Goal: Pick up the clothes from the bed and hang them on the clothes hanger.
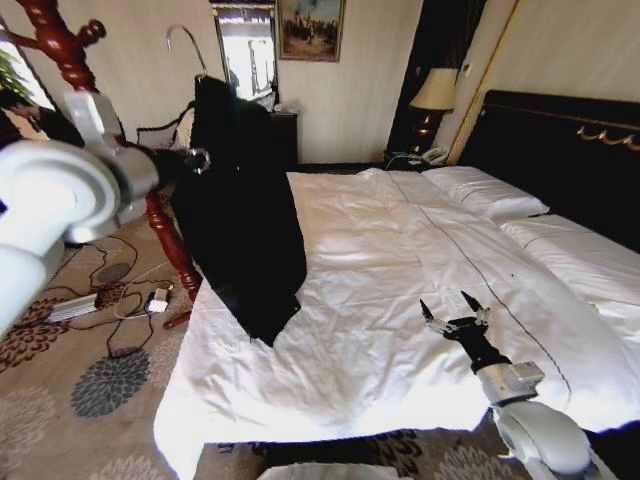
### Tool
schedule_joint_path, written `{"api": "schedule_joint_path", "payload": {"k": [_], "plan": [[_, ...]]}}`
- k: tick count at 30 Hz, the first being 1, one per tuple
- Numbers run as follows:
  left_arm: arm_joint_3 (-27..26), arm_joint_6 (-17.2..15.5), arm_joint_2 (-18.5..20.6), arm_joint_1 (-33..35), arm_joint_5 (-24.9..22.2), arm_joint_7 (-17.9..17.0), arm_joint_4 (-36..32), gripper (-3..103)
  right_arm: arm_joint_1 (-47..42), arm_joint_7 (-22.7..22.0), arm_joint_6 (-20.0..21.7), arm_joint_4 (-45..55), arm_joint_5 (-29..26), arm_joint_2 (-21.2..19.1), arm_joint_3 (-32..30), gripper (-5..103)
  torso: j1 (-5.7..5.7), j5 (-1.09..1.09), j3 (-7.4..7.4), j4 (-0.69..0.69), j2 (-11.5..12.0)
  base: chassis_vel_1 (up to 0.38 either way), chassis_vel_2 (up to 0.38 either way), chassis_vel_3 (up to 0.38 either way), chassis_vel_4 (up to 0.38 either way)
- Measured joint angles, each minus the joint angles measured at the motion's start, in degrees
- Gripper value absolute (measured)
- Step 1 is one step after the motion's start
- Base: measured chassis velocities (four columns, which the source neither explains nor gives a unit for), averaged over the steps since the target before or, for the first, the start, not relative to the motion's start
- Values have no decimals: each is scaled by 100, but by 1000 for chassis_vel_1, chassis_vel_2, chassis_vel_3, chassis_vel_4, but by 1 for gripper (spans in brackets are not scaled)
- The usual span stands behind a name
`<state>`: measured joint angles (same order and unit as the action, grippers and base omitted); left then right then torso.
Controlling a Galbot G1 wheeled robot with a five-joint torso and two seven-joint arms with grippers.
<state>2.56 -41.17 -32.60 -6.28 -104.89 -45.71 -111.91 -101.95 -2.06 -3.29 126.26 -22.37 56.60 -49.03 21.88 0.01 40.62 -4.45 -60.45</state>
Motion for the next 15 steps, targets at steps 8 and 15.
{"api": "schedule_joint_path", "payload": {"k": [8,15], "plan": [[730,-120,-862,-1256,-1159,-1057,1196,18,-1,-1,1,0,0,0,0,100,1,0,0,-3,0,0,0,0,0],[1345,-118,-1277,-2175,-722,-889,2211,18,-1,-1,1,0,0,0,0,100,-1,-3,-1,-2,0,0,0,0,0]]}}
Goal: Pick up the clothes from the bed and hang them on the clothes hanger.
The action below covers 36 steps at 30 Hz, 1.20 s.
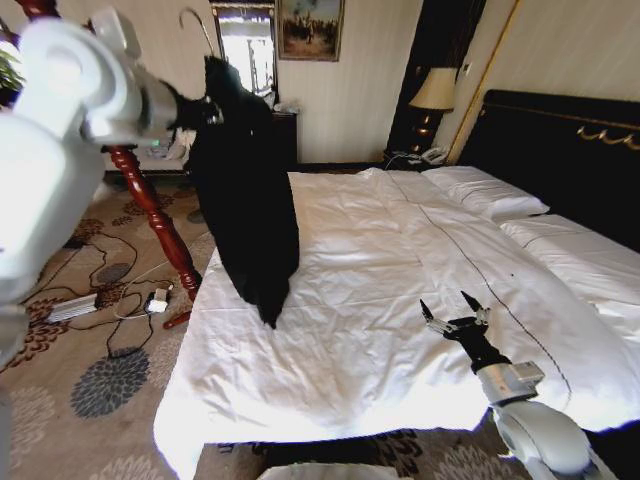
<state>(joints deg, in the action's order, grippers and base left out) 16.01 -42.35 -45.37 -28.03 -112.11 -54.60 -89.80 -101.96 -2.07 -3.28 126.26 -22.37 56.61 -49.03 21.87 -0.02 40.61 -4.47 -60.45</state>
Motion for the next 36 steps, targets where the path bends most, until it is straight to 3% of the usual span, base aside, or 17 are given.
{"api": "schedule_joint_path", "payload": {"k": [7,15,26,34,36], "plan": [[480,5,-81,-499,364,287,665,18,0,0,0,0,0,0,0,100,0,3,0,3,0,0,0,0,0],[852,10,-517,-938,978,700,1760,18,0,0,0,0,0,0,0,100,1,2,0,2,0,0,0,0,0],[1102,13,-971,-1213,1292,1052,2714,18,0,0,0,0,0,-1,0,100,1,2,0,1,0,0,0,0,0],[1099,16,-1120,-1199,1773,1542,3358,18,1,0,0,0,0,-1,0,100,0,2,0,1,0,0,0,0,0],[1052,17,-1122,-1180,2129,1920,3732,18,0,0,0,0,0,-1,0,100,1,3,0,1,0,0,0,0,0]]}}
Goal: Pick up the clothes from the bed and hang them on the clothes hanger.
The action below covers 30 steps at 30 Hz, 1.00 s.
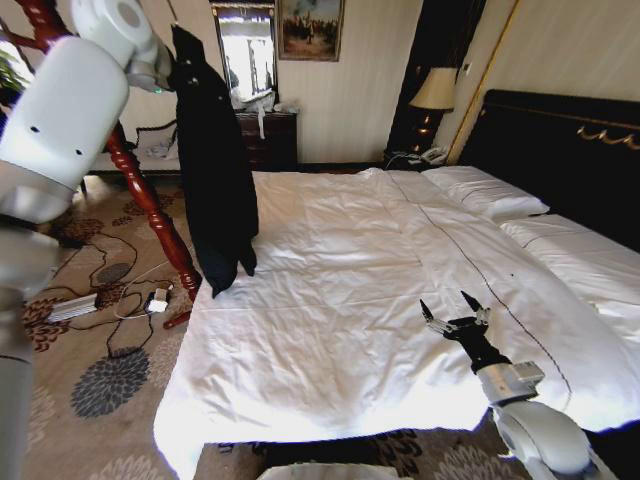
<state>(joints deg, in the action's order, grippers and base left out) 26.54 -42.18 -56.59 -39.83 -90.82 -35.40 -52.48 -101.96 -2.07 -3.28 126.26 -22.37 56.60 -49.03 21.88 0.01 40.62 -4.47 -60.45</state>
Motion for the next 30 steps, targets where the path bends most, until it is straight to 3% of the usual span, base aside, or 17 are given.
{"api": "schedule_joint_path", "payload": {"k": [20,30], "plan": [[-104,7,340,126,182,194,335,18,0,0,0,0,0,0,0,100,0,0,0,0,0,0,0,0,0],[-232,7,494,238,212,215,189,18,0,0,0,0,0,0,0,100,0,-1,0,0,0,0,0,0,0]]}}
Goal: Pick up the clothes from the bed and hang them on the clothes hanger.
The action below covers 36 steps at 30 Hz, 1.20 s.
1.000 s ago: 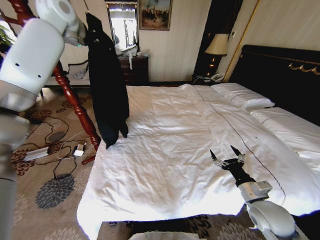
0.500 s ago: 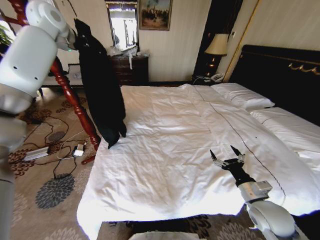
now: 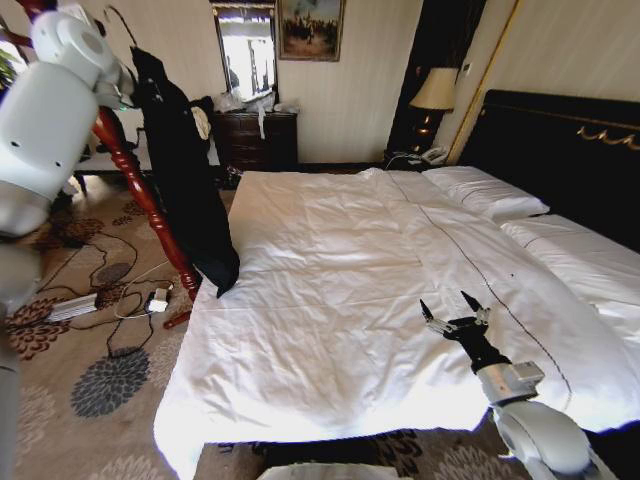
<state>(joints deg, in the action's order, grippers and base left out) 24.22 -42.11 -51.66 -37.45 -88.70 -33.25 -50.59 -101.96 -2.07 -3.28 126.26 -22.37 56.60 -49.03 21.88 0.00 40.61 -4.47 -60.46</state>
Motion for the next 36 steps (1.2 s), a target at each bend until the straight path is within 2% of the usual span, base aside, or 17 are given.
{"api": "schedule_joint_path", "payload": {"k": [7,10,14,27,36], "plan": [[-17,0,-75,-116,95,108,167,18,0,0,0,0,0,0,0,100,0,0,0,2,0,0,0,0,0],[-77,0,-122,-133,219,155,257,18,-1,0,0,0,0,0,0,100,0,-1,0,-3,0,0,0,0,0],[-138,0,-93,-99,259,153,236,18,0,0,0,0,0,0,0,100,0,0,0,1,0,0,0,0,0],[-214,-3,168,-74,272,153,166,18,0,0,0,0,0,0,0,100,0,1,0,2,0,0,0,0,0],[-314,-3,501,128,139,11,-332,18,0,0,0,0,0,0,0,100,0,0,0,-2,0,0,0,0,0]]}}
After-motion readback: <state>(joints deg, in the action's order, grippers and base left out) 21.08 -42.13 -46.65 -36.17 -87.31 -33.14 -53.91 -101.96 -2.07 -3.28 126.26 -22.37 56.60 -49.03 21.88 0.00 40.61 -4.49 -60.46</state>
